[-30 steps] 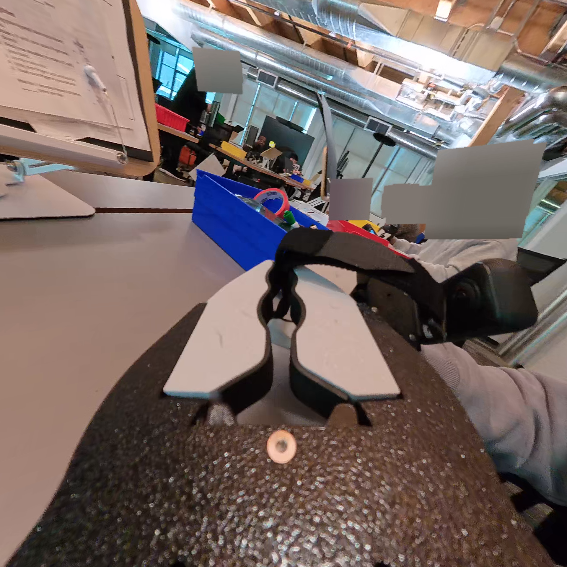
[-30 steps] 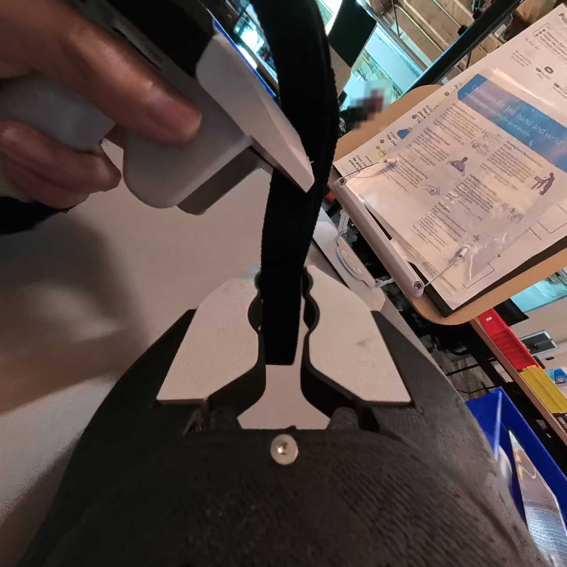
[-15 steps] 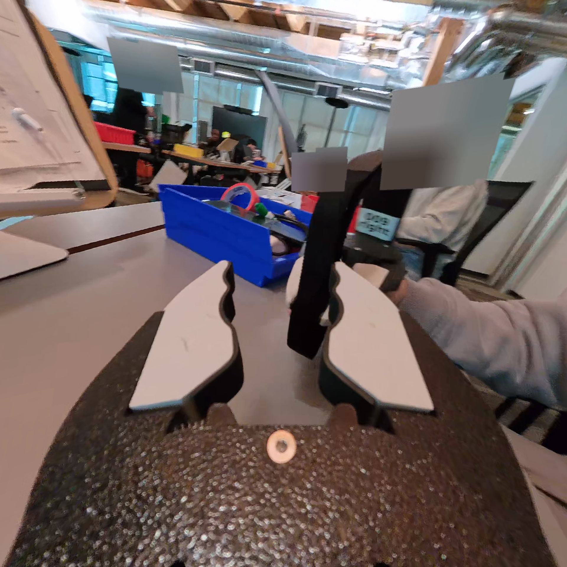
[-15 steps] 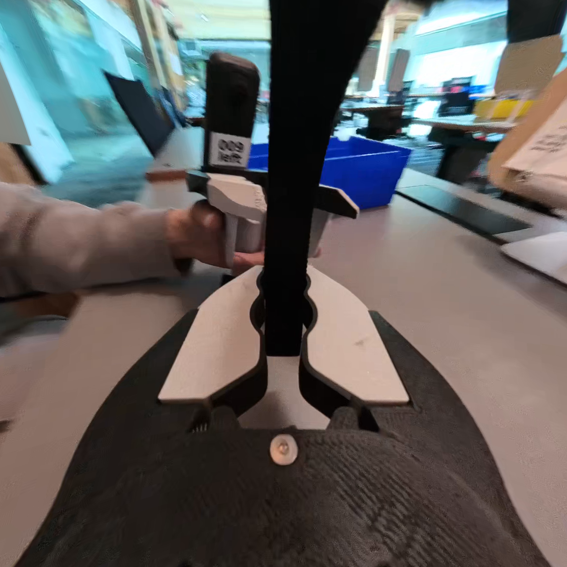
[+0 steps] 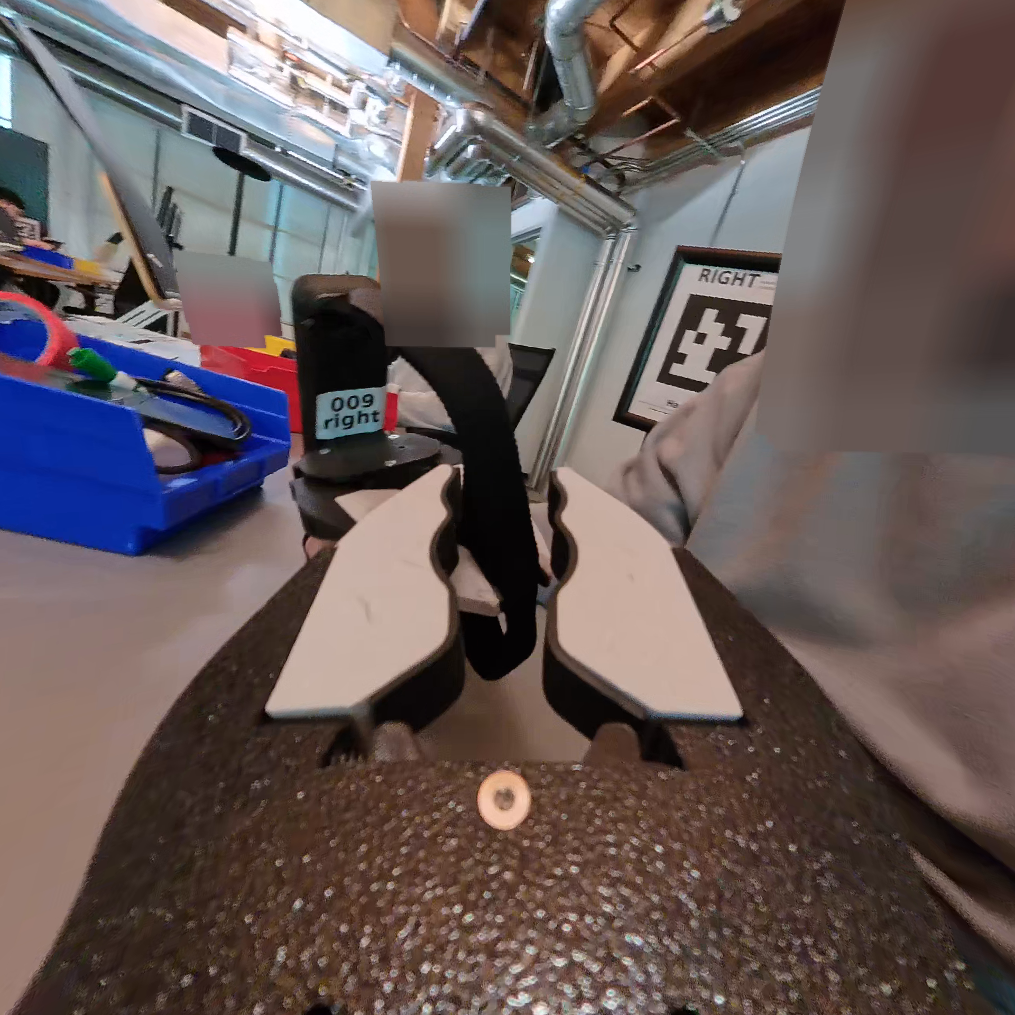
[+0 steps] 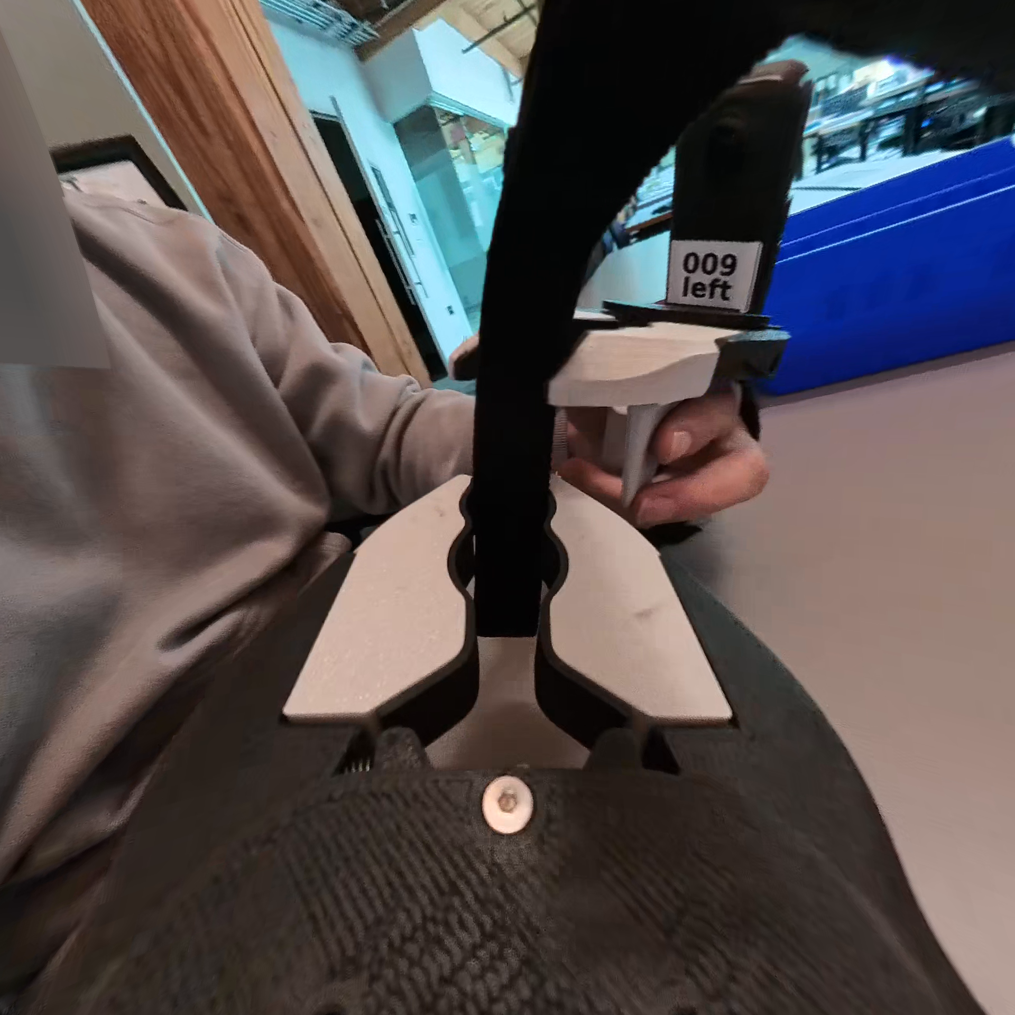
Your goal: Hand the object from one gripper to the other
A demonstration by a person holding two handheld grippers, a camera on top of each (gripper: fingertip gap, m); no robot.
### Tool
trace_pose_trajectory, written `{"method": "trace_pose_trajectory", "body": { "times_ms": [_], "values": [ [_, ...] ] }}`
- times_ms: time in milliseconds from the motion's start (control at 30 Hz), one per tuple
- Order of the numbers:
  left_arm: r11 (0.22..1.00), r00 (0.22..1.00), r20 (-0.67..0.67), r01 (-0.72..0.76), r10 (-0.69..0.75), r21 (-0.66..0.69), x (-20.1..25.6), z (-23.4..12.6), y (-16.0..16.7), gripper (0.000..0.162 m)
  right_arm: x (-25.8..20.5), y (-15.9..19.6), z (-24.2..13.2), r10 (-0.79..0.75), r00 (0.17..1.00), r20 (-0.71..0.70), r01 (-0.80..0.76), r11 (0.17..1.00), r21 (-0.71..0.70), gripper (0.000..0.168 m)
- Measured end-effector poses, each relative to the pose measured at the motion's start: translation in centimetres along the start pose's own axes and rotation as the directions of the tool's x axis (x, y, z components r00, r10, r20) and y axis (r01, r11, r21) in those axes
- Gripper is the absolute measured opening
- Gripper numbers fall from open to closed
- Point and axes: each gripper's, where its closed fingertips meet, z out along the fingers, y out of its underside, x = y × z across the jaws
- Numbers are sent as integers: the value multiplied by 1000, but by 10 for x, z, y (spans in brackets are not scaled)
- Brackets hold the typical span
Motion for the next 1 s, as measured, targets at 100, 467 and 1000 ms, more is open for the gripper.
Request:
{"method": "trace_pose_trajectory", "body": {
  "times_ms": [100,467,1000],
  "values": [
    [1000,999,18,-28,28,-1,-3,1,3,19,0,6,2,23,1000,16,-22,999,-24,20],
    [979,753,644,-200,137,25,-81,-38,-19,4,82,-14,-40,-411,650,-639,373,905,-203,62],
    [983,890,419,-170,181,-64,-50,-4,-5,43,76,-73,-108,-720,-258,-644,543,444,-713,5]
  ]
}}
